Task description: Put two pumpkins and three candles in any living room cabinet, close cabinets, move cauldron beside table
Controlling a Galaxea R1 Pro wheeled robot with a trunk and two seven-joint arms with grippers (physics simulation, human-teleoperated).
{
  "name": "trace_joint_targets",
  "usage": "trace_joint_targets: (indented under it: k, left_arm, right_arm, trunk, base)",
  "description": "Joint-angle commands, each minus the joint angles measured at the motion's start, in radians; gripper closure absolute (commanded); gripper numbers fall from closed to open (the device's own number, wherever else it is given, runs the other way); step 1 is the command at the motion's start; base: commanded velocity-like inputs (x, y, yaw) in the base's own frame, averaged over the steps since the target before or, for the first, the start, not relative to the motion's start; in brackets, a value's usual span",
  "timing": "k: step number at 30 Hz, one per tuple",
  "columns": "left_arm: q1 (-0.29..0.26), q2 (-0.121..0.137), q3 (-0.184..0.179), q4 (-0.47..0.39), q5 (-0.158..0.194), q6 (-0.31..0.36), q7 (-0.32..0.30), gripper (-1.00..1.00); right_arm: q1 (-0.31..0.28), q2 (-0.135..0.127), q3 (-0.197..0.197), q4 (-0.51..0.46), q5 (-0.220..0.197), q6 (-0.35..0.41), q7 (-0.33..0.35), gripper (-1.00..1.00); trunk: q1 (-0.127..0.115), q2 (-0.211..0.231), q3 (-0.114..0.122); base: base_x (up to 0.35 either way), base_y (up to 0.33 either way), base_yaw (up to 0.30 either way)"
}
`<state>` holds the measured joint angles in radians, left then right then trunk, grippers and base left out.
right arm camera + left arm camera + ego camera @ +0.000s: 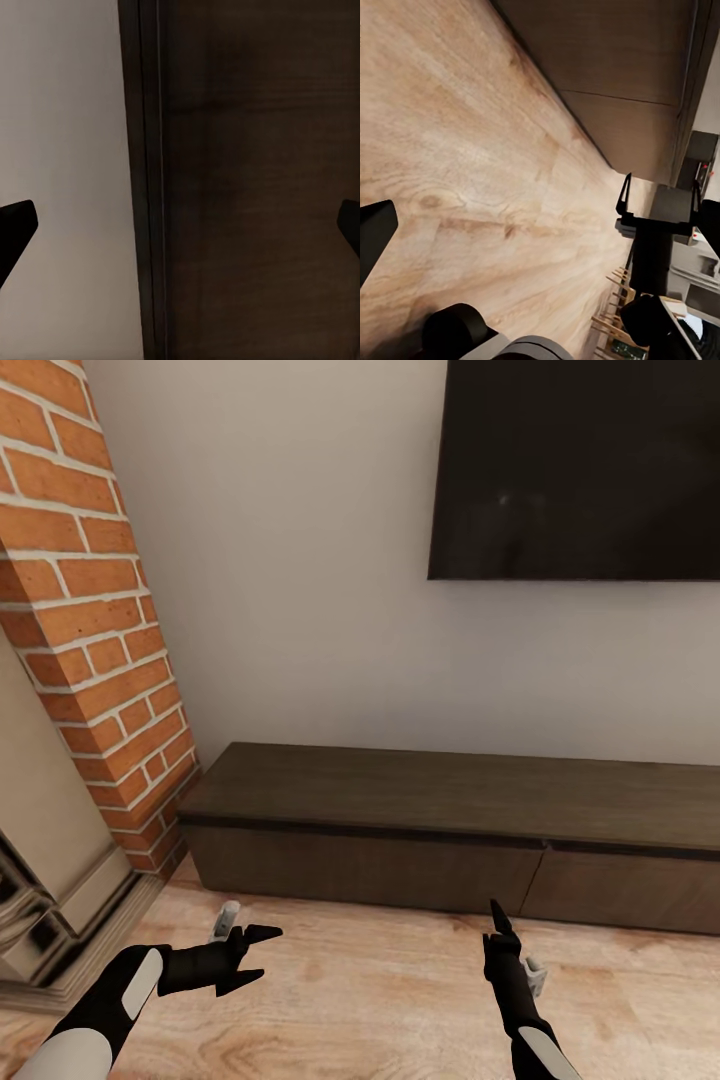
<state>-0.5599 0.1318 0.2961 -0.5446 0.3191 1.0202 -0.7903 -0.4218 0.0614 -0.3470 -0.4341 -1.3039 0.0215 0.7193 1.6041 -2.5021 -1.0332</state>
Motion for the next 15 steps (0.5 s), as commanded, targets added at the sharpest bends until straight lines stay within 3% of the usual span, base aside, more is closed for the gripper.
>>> trace_joint_targets:
  k: [1, 5, 15]
  left_arm:
    - [0.000, 0.000, 0.000, 0.000, 0.000, 0.000, 0.000, -1.00]
    - [0.000, -0.001, 0.000, 0.000, 0.000, 0.000, 0.002, -1.00]
    - [0.000, -0.001, 0.000, 0.000, 0.000, 0.000, 0.003, -1.00]
  right_arm:
    - [0.000, 0.000, 0.000, 0.000, 0.000, 0.000, 0.000, -1.00]
    - [0.000, 0.000, 0.000, 0.000, 0.000, 0.000, -0.001, -1.00]
    - [0.000, 0.000, -0.001, 0.000, -0.003, 0.000, -0.001, -1.00]
  trunk:
    - [0.000, 0.000, 0.000]
    - [0.000, 0.000, 0.000]
    - [0.000, 0.000, 0.000]
  base:
    - [0.000, 0.000, 0.000]
    - [0.121, 0.000, 0.000]
    - [0.303, 0.000, 0.000]
